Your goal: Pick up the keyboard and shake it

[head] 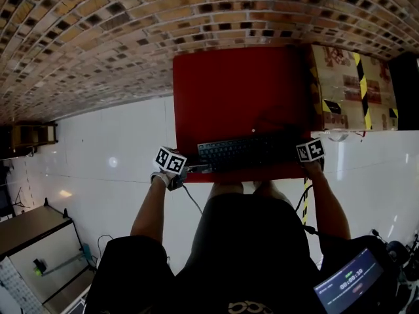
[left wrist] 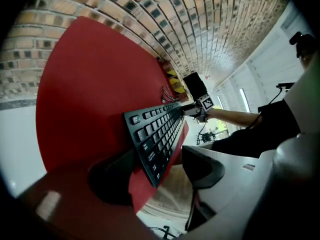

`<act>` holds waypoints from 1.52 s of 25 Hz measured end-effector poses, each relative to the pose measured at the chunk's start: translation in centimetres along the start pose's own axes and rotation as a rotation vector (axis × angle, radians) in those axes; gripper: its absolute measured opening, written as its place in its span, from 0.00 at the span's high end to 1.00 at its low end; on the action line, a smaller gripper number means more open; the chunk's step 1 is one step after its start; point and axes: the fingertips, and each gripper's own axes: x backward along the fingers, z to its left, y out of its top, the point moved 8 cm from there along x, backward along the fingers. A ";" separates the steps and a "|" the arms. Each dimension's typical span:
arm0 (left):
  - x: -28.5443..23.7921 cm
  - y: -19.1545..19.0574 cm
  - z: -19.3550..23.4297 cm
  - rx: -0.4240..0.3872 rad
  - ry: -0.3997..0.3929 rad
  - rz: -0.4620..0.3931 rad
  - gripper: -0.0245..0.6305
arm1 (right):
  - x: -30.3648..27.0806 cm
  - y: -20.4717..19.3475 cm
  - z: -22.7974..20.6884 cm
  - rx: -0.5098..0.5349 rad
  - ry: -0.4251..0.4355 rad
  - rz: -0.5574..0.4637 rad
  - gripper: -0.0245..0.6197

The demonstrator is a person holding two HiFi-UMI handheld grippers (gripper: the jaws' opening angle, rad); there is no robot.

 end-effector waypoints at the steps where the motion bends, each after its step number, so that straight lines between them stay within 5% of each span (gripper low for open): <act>1: 0.1 -0.6 -0.5 0.000 -0.032 0.004 0.49 | 0.0 -0.1 -0.1 0.010 0.014 0.003 0.39; 5: 1.1 -1.5 -1.6 0.056 -0.140 -0.087 0.52 | 0.0 0.0 -0.4 0.027 0.071 0.004 0.39; 8: 1.7 -0.7 -2.2 0.112 -0.214 -0.247 0.67 | 0.2 0.0 -1.0 -0.001 0.128 -0.017 0.39; 9: 1.8 -0.3 -2.4 0.121 -0.219 -0.306 0.73 | 0.3 -0.1 -1.1 -0.017 0.144 -0.027 0.39; 14: 2.5 1.7 -3.0 0.141 -0.229 -0.479 0.74 | 0.5 -0.1 -1.5 -0.074 0.177 -0.086 0.39; 20: 1.4 2.7 -5.5 0.202 -0.365 -0.436 0.72 | 0.7 -0.9 -1.7 -0.077 0.216 -0.129 0.39; 25: -0.3 3.8 -5.6 0.128 -0.297 -0.387 0.76 | 0.7 -0.7 -1.6 -0.069 0.227 -0.149 0.39; 31: -1.7 3.3 -6.2 0.059 -0.204 -0.200 0.81 | 0.5 -1.4 -1.4 -0.037 0.222 -0.154 0.39; 38: -0.3 4.0 -8.8 0.057 -0.366 -0.328 0.82 | 2.2 0.0 -1.3 0.010 0.219 -0.193 0.38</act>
